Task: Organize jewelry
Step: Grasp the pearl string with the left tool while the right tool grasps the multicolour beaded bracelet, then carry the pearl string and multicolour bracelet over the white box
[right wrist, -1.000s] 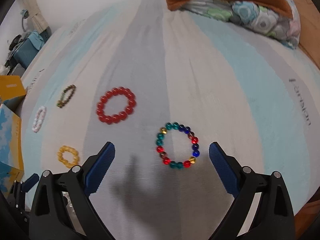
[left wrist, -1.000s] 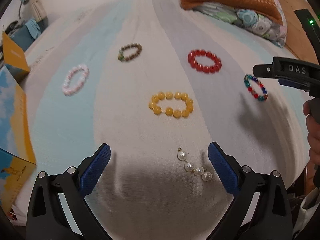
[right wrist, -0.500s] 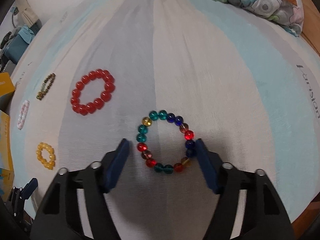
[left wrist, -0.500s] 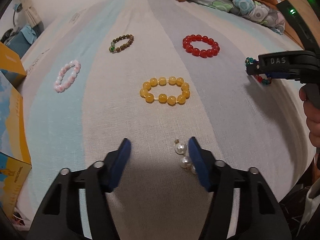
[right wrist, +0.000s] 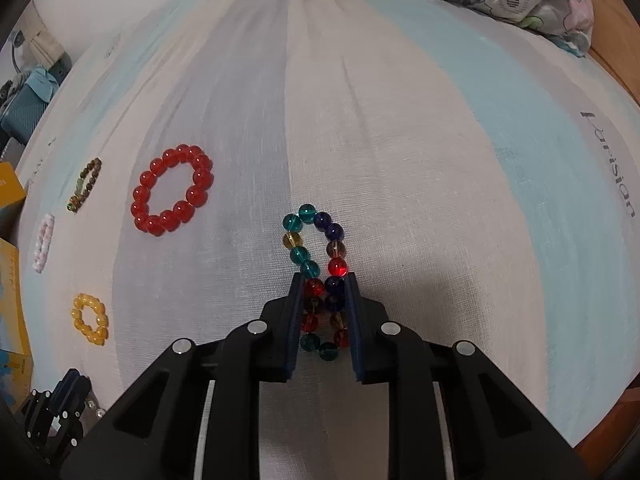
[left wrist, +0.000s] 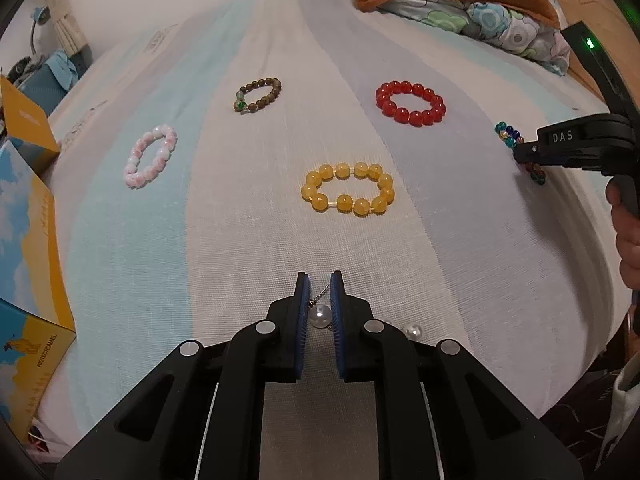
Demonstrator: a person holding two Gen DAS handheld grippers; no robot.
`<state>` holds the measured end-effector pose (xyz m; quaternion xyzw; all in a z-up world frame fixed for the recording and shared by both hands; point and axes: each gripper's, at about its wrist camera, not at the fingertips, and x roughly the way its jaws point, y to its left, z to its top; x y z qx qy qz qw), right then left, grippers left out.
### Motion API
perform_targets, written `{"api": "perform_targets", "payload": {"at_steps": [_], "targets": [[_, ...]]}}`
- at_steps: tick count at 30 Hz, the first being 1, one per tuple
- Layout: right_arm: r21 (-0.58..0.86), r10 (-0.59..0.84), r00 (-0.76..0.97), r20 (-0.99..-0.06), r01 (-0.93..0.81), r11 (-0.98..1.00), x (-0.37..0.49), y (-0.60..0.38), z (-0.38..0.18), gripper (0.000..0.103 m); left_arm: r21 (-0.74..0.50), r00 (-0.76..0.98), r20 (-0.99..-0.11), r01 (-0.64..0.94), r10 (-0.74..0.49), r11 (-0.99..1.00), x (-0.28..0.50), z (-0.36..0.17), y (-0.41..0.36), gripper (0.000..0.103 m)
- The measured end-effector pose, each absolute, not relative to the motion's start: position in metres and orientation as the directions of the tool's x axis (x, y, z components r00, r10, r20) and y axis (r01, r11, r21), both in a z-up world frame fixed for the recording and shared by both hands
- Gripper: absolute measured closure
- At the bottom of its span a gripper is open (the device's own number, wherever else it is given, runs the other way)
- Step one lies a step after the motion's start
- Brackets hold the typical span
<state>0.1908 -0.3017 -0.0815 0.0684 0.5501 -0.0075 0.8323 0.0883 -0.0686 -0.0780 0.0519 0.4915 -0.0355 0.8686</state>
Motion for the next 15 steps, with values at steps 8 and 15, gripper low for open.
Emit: {"api": "perform_targets", "payload": {"at_steps": [8,15], "targets": [[0.112,0.07,0.423,-0.904,0.075,0.991,0.182,-0.297,-0.075,0.084,0.034,0.521,-0.853,0.11,-0.028,0.993,0.089,-0.075,-0.066,0.093],[0.104,0.06,0.446,-0.893,0.074,0.992,0.178,-0.297,-0.069,0.094,0.019,0.523,-0.852,0.11,-0.041,0.994,0.088,-0.072,-0.064,0.093]]}}
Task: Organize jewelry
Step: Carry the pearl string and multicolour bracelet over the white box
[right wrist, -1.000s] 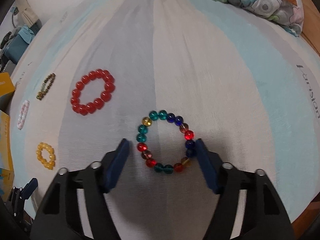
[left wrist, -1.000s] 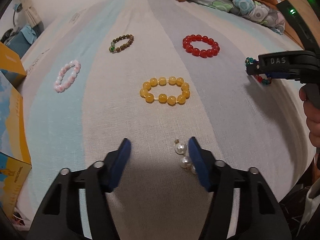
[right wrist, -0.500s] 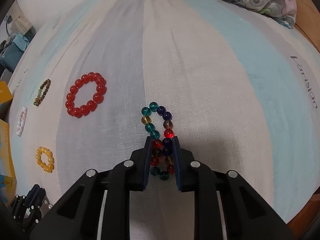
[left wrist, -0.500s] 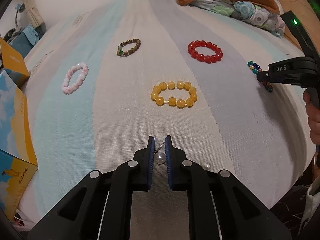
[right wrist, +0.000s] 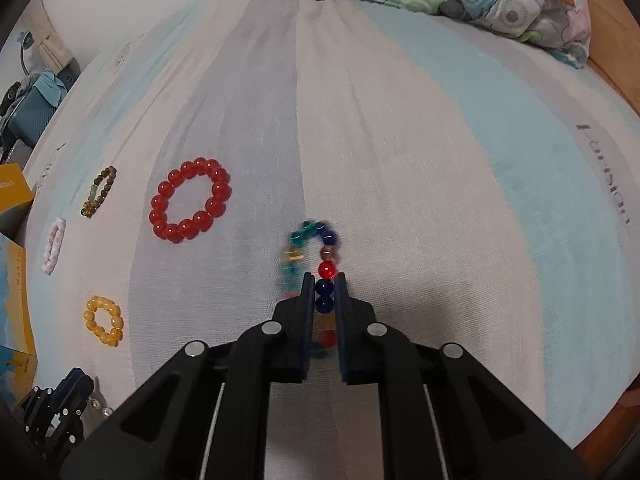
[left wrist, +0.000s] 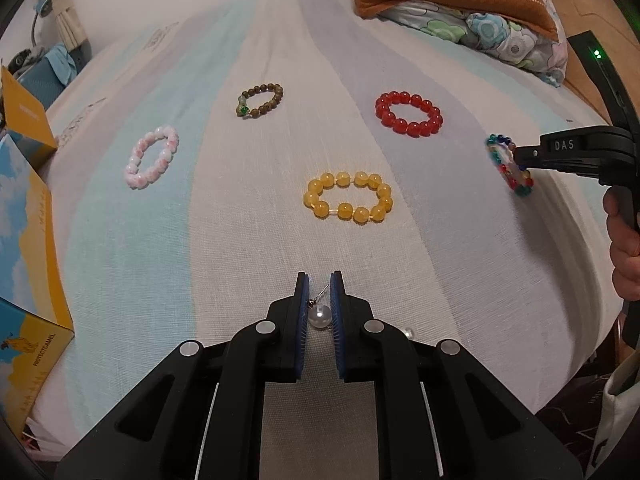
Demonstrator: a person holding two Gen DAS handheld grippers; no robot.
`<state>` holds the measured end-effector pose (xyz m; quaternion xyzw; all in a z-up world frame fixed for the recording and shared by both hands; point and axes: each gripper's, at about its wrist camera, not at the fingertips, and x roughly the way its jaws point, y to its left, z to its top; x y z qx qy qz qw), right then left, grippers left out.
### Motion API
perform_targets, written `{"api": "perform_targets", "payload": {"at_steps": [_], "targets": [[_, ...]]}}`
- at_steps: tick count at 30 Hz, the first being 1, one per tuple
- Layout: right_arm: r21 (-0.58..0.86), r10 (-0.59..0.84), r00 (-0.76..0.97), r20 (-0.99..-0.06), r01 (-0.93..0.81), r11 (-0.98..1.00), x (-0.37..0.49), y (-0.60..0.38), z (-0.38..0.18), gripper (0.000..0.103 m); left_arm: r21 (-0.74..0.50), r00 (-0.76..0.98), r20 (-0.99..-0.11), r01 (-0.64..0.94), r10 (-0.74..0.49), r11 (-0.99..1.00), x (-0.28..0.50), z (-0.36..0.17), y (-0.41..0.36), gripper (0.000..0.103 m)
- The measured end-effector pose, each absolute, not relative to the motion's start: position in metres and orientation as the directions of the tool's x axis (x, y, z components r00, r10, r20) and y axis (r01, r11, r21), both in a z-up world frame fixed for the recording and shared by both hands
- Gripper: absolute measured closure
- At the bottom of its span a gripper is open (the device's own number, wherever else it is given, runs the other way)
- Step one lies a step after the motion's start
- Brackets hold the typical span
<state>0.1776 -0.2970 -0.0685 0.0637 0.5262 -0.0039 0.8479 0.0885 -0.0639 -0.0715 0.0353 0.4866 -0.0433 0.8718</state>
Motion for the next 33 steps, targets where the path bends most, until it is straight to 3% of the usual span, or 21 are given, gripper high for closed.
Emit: {"api": "perform_targets", "payload": {"at_steps": [33], "targets": [[0.172,0.143,0.53,-0.836,0.005,0.985,0.16,-0.267,-0.011,0.094,-0.012,0.567,-0.823,0.057,-0.043,0.998,0.093,-0.01,-0.023,0.093]]}}
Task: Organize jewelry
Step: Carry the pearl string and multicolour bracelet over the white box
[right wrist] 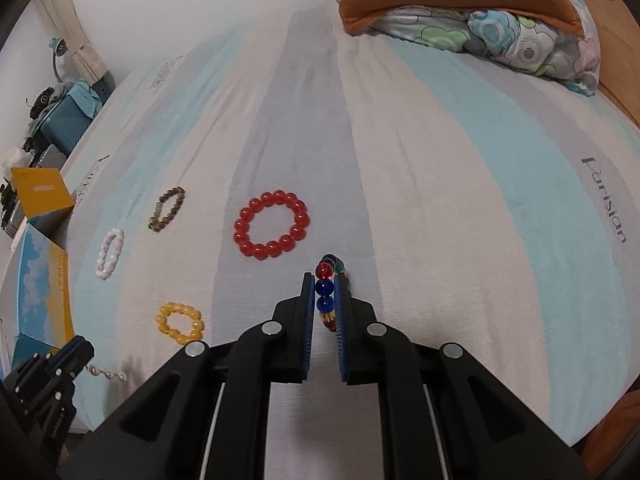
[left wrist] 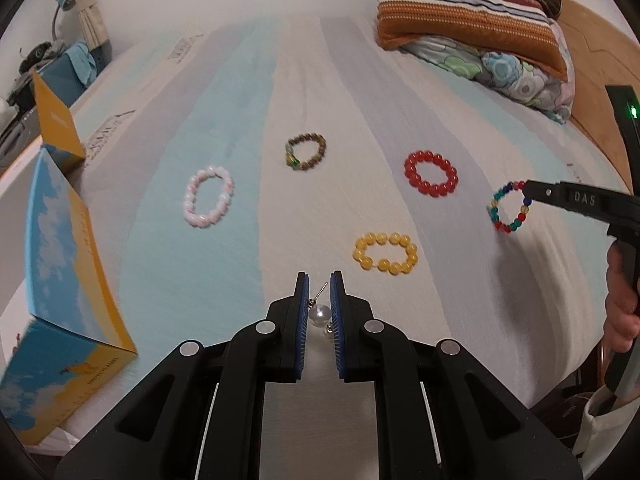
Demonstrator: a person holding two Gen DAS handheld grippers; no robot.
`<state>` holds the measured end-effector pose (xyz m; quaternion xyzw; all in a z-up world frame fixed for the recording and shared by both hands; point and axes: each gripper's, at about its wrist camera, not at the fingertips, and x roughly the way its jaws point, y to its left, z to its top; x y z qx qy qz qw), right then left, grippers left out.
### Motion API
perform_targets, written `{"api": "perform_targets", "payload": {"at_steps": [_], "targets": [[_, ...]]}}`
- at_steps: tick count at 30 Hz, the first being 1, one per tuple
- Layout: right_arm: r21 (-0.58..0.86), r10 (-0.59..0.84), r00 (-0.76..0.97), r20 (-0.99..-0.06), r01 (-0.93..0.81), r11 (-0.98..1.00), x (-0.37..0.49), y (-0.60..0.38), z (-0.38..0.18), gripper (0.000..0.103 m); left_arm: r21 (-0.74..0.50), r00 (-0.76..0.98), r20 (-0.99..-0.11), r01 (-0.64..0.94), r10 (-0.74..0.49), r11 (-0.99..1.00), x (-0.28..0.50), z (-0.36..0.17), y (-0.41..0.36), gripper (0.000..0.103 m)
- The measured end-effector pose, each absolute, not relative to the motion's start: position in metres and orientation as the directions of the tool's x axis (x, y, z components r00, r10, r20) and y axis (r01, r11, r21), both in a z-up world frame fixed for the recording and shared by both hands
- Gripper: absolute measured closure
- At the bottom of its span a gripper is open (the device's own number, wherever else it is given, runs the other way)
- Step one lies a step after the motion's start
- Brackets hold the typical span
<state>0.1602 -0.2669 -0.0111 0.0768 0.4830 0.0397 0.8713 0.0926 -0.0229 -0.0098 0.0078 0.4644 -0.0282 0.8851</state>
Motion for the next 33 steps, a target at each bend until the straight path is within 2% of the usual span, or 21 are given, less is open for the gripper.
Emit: {"api": "perform_targets", "payload": {"at_steps": [18,33], "targets": [[0.152,0.151,0.57,-0.807,-0.047,0.987,0.156,-0.223,0.04,0.094,0.002,0.607,-0.795,0.0,0.002,1.0,0.095,0.047,0.026,0.093],[0.122,0.184,0.577,-0.796,-0.145,0.982,0.158,-0.146,0.071,0.094,0.01,0.63,-0.774,-0.092,0.066,0.996,0.084,0.079,0.089,0.093]]}}
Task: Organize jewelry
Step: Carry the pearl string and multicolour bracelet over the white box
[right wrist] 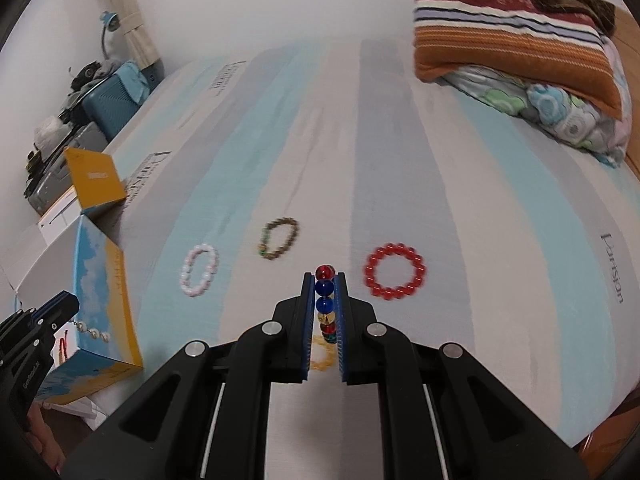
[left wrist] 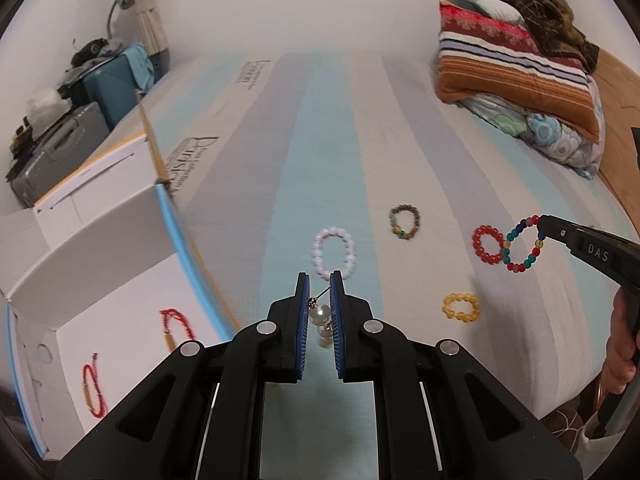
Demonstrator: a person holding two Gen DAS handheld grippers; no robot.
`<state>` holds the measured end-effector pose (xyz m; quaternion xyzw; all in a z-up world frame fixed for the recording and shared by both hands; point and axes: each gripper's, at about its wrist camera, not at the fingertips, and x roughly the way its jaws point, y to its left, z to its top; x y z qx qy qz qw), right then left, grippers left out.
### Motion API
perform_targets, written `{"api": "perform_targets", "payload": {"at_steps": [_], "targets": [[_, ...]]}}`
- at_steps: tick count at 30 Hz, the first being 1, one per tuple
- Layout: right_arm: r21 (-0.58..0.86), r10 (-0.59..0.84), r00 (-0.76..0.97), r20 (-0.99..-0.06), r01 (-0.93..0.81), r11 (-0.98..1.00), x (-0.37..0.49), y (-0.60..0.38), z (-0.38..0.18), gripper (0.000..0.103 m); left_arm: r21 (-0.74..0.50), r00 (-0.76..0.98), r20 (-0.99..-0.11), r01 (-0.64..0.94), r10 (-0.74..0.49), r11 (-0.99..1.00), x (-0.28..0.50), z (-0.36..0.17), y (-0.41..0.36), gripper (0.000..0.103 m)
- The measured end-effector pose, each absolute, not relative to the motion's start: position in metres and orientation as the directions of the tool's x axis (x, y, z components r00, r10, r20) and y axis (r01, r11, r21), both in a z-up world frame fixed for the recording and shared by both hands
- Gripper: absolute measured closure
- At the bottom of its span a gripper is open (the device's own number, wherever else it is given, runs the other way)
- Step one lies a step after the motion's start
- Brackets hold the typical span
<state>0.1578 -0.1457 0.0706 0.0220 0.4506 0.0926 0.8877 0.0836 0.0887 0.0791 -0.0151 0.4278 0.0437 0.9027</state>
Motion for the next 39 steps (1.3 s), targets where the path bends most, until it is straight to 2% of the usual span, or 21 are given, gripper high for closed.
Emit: {"api": "perform_targets", "payload": {"at_steps": [23,39], "targets": [[0.109,0.332,0.566,-0.755,-0.391,0.914,0.132,0.026,0.112,0.094,0.01,0.623,-0.756,-0.295,0.2,0.956,0.022,0.102,0.223,0.093],[0.112,0.444,0.492,-0.749,-0.567,0.816,0.091,0.143,0.11,0.094,0.014,0.533,-0.797,-0.453,0.284,0.891,-0.024,0.074,0.318,0.093]]}}
